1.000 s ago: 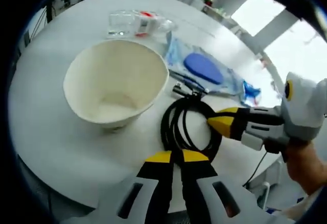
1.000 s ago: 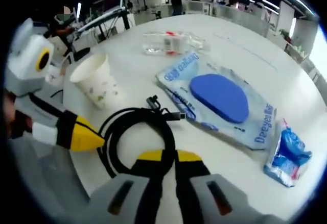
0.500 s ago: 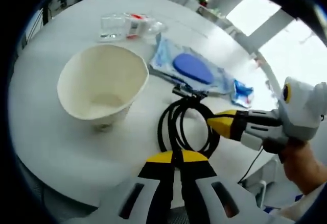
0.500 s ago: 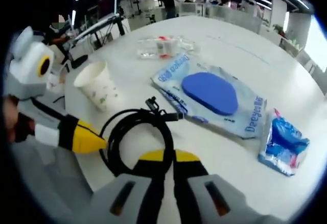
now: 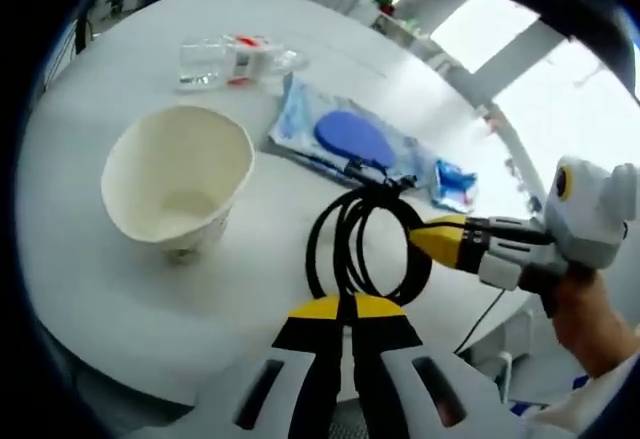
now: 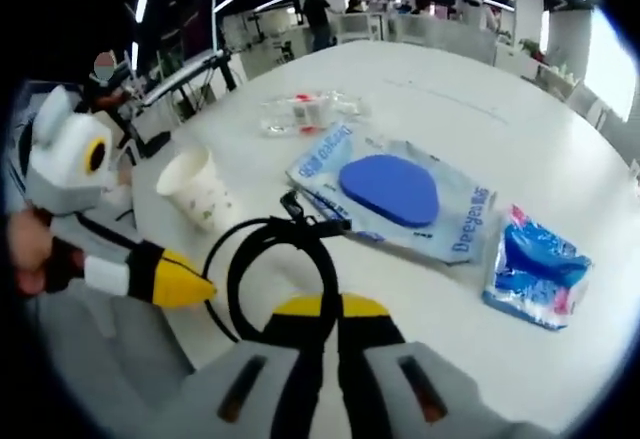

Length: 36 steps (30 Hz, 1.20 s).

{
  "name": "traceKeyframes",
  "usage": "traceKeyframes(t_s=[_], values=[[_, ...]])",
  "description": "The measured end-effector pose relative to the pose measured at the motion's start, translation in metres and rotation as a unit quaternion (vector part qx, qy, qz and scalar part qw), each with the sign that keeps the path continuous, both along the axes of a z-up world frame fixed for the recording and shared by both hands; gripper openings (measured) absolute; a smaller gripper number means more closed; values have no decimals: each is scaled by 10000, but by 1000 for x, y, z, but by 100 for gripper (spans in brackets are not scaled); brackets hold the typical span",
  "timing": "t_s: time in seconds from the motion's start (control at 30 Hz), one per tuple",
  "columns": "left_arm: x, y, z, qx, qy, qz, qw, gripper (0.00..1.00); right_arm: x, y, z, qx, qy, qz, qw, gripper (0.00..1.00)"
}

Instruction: Arrange the tabletop items into an orderly group along one side of the table until the central work area is clear of visible clutter.

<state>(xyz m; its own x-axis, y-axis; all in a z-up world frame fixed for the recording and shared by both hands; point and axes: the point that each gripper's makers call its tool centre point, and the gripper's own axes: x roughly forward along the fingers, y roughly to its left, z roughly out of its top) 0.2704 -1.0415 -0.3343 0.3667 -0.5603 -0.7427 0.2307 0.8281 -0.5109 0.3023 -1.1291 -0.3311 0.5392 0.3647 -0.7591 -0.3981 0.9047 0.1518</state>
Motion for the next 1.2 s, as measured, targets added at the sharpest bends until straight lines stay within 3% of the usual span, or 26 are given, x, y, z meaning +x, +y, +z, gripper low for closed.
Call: traceKeyframes(t_s=[0.4,0.73,1.03,1.2], values=[[-6,-23,35,-308,-294,-302,9986,0,-10,-21,30,164,-188,-243,9994,0],[-17,-48,53,-442,-513,-690,9953,0,-29,-49,45,244,-239,-612,9975,0],[-28,-80,70,-534,-798,-1298,9869,0,-46,-79,59,279,-296,-1027,9939,0],[-33,-105,81,-611,-977,-1785,9772,0,-55,-100,65,303,-312,-1344,9900,0]])
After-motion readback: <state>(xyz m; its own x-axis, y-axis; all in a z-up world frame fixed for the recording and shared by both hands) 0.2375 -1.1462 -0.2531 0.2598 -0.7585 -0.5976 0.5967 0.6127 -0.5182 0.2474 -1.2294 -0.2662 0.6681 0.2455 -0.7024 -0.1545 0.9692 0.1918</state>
